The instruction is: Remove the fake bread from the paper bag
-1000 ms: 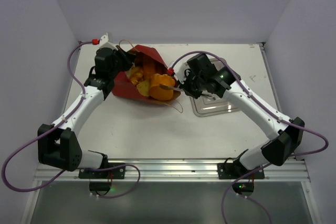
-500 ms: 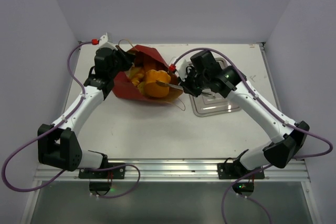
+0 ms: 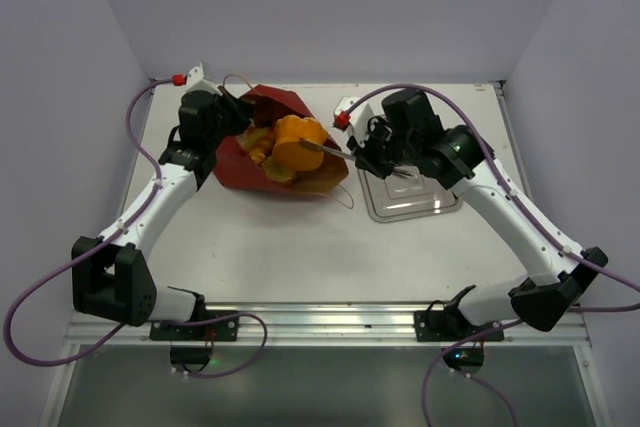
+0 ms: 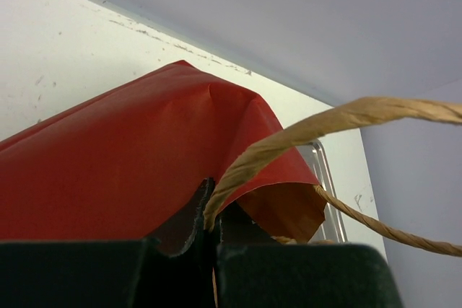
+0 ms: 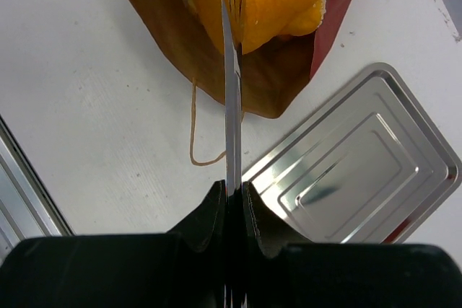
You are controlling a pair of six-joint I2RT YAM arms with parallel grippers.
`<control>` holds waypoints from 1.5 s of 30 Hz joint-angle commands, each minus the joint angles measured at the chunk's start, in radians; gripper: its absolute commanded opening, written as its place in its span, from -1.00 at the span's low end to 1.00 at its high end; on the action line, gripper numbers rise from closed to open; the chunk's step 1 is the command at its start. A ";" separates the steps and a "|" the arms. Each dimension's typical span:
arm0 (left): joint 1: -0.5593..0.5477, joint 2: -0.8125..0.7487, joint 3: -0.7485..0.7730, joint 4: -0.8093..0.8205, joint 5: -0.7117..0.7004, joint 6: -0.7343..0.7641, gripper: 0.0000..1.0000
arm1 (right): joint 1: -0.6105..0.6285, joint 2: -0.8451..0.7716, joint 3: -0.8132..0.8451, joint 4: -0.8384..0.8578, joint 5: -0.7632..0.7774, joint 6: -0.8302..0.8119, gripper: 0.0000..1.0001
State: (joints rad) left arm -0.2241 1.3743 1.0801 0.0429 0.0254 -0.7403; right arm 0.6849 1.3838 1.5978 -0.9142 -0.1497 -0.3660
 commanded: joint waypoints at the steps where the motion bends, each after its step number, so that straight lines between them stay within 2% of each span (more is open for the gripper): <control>1: 0.015 -0.011 0.014 0.068 -0.012 0.001 -1.00 | -0.034 -0.074 0.077 0.043 -0.030 0.016 -1.00; 11: 0.022 -0.009 0.020 0.057 -0.010 0.015 -1.00 | -0.153 -0.126 0.125 0.020 -0.096 0.052 -1.00; 14: 0.023 -0.009 0.024 0.052 -0.012 0.019 -1.00 | -0.217 -0.127 0.148 0.014 -0.108 0.059 -1.00; 23: 0.032 -0.021 0.026 0.041 0.002 0.032 -1.00 | -0.455 -0.108 0.148 0.021 -0.269 0.114 -1.00; 27: 0.034 -0.040 0.026 0.041 0.022 0.047 -1.00 | -0.579 -0.088 0.038 0.080 -0.350 0.170 -1.00; 35: 0.045 -0.061 0.027 0.025 0.087 0.094 -1.00 | -0.722 0.003 -0.195 0.294 -0.520 0.349 -1.00; 45: 0.060 -0.072 0.014 0.011 0.140 0.134 -1.00 | -0.867 0.213 -0.228 0.400 -0.663 0.504 -1.00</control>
State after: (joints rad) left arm -0.1764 1.3514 1.0801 0.0151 0.1238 -0.6334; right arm -0.1478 1.5703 1.3567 -0.6346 -0.6998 0.0544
